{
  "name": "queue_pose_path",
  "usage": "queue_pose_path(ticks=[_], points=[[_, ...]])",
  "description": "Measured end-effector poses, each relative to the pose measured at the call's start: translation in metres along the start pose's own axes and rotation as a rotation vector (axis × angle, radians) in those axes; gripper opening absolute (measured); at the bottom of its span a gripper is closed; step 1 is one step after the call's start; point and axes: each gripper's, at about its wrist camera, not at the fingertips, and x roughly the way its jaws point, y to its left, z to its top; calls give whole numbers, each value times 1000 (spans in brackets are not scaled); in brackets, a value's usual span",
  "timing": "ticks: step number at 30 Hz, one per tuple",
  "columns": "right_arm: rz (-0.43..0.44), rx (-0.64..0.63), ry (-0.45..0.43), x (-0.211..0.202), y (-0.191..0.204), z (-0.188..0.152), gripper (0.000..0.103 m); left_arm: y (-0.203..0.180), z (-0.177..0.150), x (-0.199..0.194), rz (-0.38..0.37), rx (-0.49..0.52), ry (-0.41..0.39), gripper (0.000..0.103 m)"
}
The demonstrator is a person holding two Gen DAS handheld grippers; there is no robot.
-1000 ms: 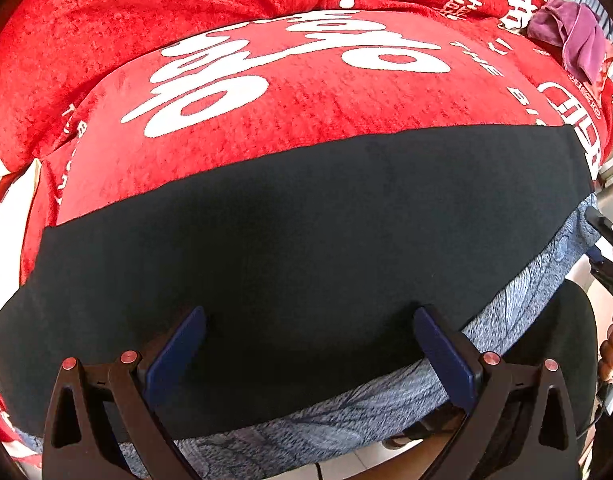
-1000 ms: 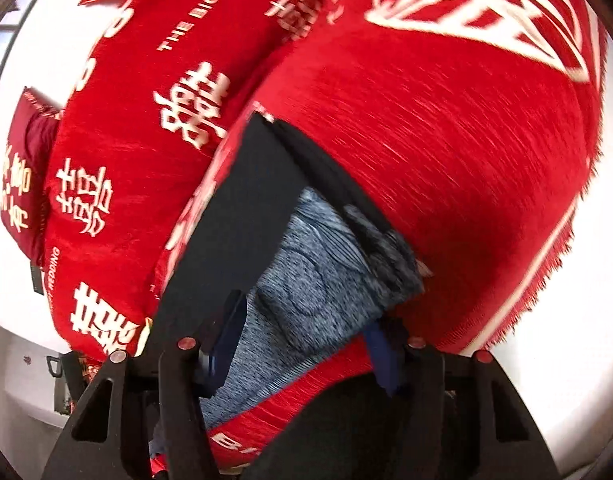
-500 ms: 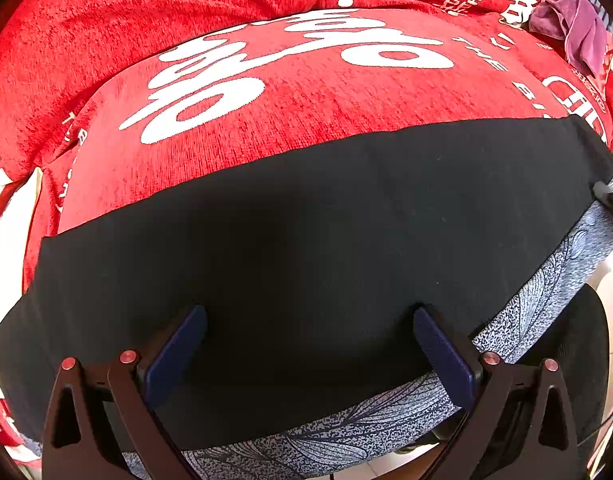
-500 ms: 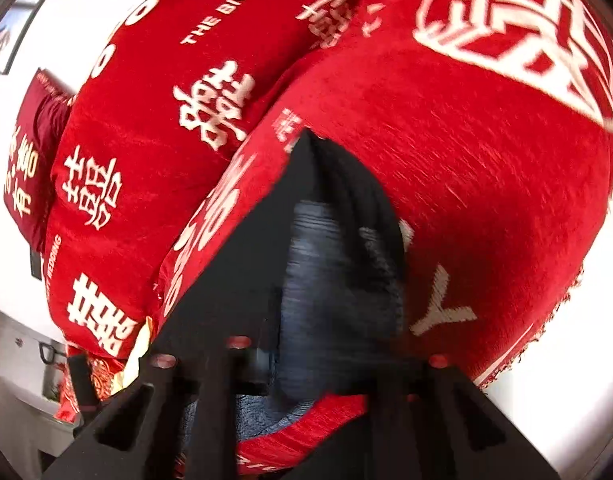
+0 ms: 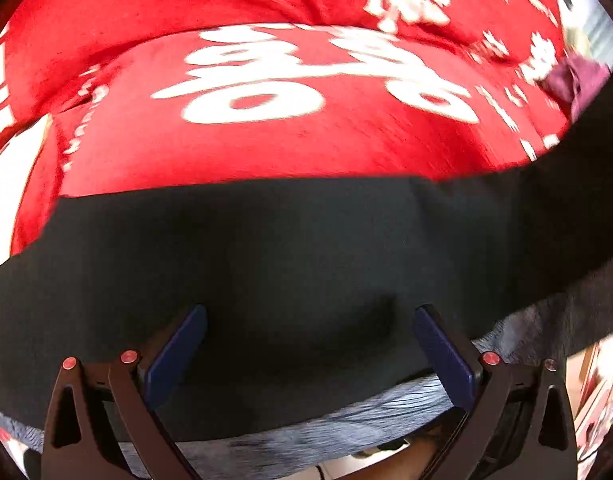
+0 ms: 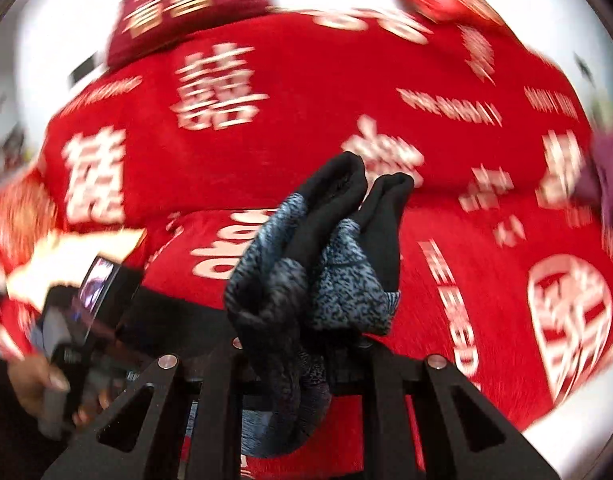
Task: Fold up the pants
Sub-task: 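Pinch the pant leg end with the right gripper and lift it toward the left gripper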
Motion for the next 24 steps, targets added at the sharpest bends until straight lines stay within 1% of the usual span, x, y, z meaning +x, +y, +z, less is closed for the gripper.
queue_pose_path(ticks=[3, 4, 7, 8, 9, 11, 12, 14, 16, 17, 18, 20, 21, 22, 23, 24], points=[[2, -223, -30, 0, 64, 5, 18, 42, -2, -12, -19, -92, -23, 103], [10, -284, -39, 0, 83, 4, 18, 61, -5, -17, -21, -135, -35, 103], [56, -424, -61, 2, 129, -3, 18, 105, -14, -25, -12, -227, -56, 103], [77, -483, -74, 4, 150, -7, 18, 123, -19, -29, -7, -264, -64, 103], [88, -516, -77, 8, 162, -9, 18, 137, -24, -32, -3, -293, -71, 103], [110, -634, -85, 22, 194, -24, 18, 168, -33, -43, 15, -351, -80, 103], [109, -675, -78, 29, 203, -32, 18, 176, -37, -45, 24, -365, -81, 103], [97, -809, -29, 54, 226, -60, 18, 194, -46, -50, 36, -403, -82, 103], [113, -901, 24, 71, 239, -87, 18, 204, -54, -50, 33, -420, -80, 103], [116, -969, 53, 81, 246, -103, 18, 205, -56, -50, 33, -423, -80, 103], [118, -1019, 64, 87, 251, -114, 18, 205, -57, -49, 30, -423, -79, 103], [118, -1084, 83, 97, 260, -128, 18, 203, -57, -45, 17, -423, -76, 103], [111, -1115, 97, 103, 264, -136, 20, 201, -55, -44, 11, -422, -75, 103], [97, -1138, 99, 105, 266, -141, 24, 198, -54, -44, 4, -420, -75, 103], [73, -1171, 99, 108, 269, -148, 33, 194, -53, -44, -2, -411, -77, 103], [34, -1199, 80, 107, 271, -153, 42, 190, -52, -44, -2, -398, -79, 103]])
